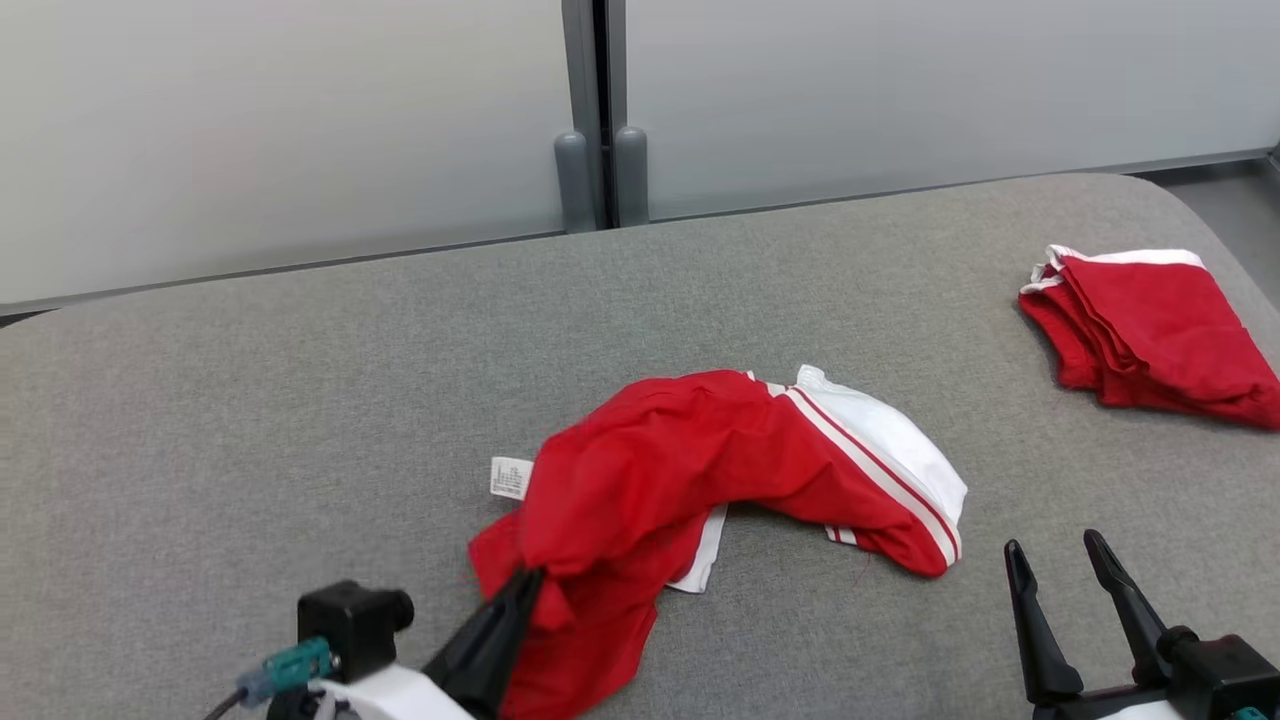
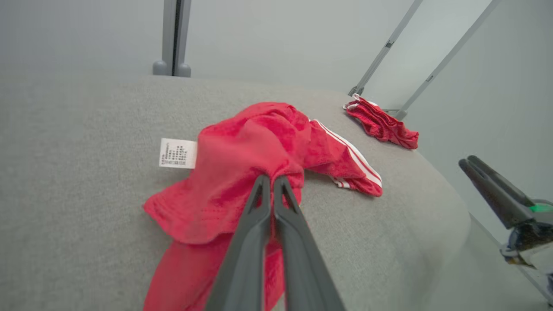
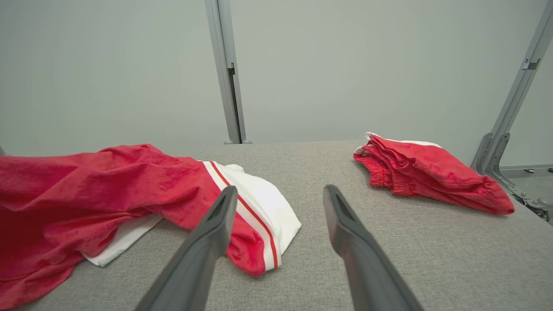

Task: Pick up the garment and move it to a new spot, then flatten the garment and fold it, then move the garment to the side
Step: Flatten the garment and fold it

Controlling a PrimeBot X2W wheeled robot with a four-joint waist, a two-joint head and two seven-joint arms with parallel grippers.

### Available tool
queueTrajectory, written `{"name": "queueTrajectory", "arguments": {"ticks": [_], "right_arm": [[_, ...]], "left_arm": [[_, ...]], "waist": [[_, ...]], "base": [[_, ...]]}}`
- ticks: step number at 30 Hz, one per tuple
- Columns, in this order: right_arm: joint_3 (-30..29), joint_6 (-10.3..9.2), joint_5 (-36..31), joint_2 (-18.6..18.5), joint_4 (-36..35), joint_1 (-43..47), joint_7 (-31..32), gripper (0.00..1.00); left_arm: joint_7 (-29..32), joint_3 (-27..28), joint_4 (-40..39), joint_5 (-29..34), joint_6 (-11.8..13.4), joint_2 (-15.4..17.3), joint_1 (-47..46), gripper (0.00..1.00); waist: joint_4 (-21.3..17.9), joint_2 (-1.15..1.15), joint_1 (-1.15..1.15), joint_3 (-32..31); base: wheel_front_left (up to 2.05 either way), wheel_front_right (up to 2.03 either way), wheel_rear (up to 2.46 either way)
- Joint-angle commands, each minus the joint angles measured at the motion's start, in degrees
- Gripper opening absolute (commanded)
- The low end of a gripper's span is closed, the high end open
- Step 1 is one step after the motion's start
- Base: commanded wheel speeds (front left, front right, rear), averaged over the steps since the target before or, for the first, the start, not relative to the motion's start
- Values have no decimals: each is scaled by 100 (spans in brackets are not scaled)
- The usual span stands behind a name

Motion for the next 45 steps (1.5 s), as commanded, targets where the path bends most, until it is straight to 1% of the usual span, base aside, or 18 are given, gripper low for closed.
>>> {"name": "queueTrajectory", "arguments": {"ticks": [1, 5, 10, 11, 12, 13, 16, 18, 21, 24, 26, 28, 33, 39, 40, 41, 43, 45], "right_arm": [[-27, -1, 14, -30, 8, 66, 1, 100], [-22, -1, -14, -29, 16, 137, 1, 100], [-7, -1, -27, -28, 32, 143, 1, 100], [-1, -1, -33, -30, 41, 134, 1, 100], [-8, -1, -34, -30, 47, 129, 1, 100], [-7, -1, -33, -30, 46, 125, 1, 100], [24, -1, -47, -30, 46, 120, 1, 100], [28, -1, -50, -31, 37, 126, 2, 100], [-18, -1, -58, -29, 23, 159, 1, 100], [-35, -1, -43, -29, 2, 170, 1, 100], [-13, -1, -22, -29, -5, 141, 1, 100], [12, -1, -9, -29, -12, 73, 1, 100], [99, -1, 23, -31, 9, -98, 2, 100], [69, -1, 27, -29, 20, -133, 2, 100], [59, -1, 32, -30, 19, -124, 1, 100], [56, -1, 30, -30, 16, -117, 1, 100], [56, -1, 33, -29, 16, -114, 2, 100], [59, -1, 31, -30, 18, -114, 2, 100]], "left_arm": [[54, -30, -139, -70, -40, 83, 150, 0], [243, -264, -446, -409, -255, 189, 625, 0], [465, -597, 11, -852, -846, -112, 903, 0], [462, -647, 205, -857, -920, -213, 897, 3], [419, -677, 390, -911, -994, -367, 908, 40], [388, -712, 593, -919, -1045, -498, 904, 100], [370, -899, 1101, -674, -1073, -694, 753, 100], [315, -889, 1185, -699, -1076, -806, 751, 100], [75, -600, 1004, -809, -1066, -711, 735, 100], [-231, -93, 819, -951, -904, -572, 666, 100], [-297, 165, 901, -915, -715, -426, 524, 100], [-231, 281, 1083, -899, -574, -392, 331, 100], [322, 247, 1753, -1140, -759, -584, -176, 100], [589, 112, 2255, -1108, -759, -685, -369, 100], [603, 124, 2327, -1151, -750, -720, -367, 85], [608, 126, 2384, -1167, -750, -731, -367, 75], [581, 123, 2459, -1165, -788, -743, -386, 73], [539, 135, 2499, -1171, -854, -770, -389, 42]], "waist": [[67, 0, 0, -79], [180, 0, 0, -195], [319, 0, 0, -238], [337, 0, 0, -242], [356, 0, 0, -245], [369, 0, 0, -250], [366, 0, 0, -264], [346, 0, 0, -264], [313, 0, 0, -246], [298, 0, 0, -187], [289, 0, 0, -110], [270, 0, 0, -38], [105, 0, 0, 168], [-24, 0, 0, 260], [-37, 0, 0, 266], [-50, 0, 0, 274], [-70, 0, 0, 283], [-81, 0, 0, 283]], "base": [[0, 0, 0], [0, 0, 0], [0, 0, 0], [0, 0, 0], [0, 0, 0], [0, 0, 0], [0, 0, 0], [0, 0, 0], [0, 0, 0], [0, 0, 0], [0, 0, 0], [0, 0, 0], [0, 0, 0], [0, 0, 0], [0, 0, 0], [0, 0, 0], [0, 0, 0], [0, 0, 0]]}}
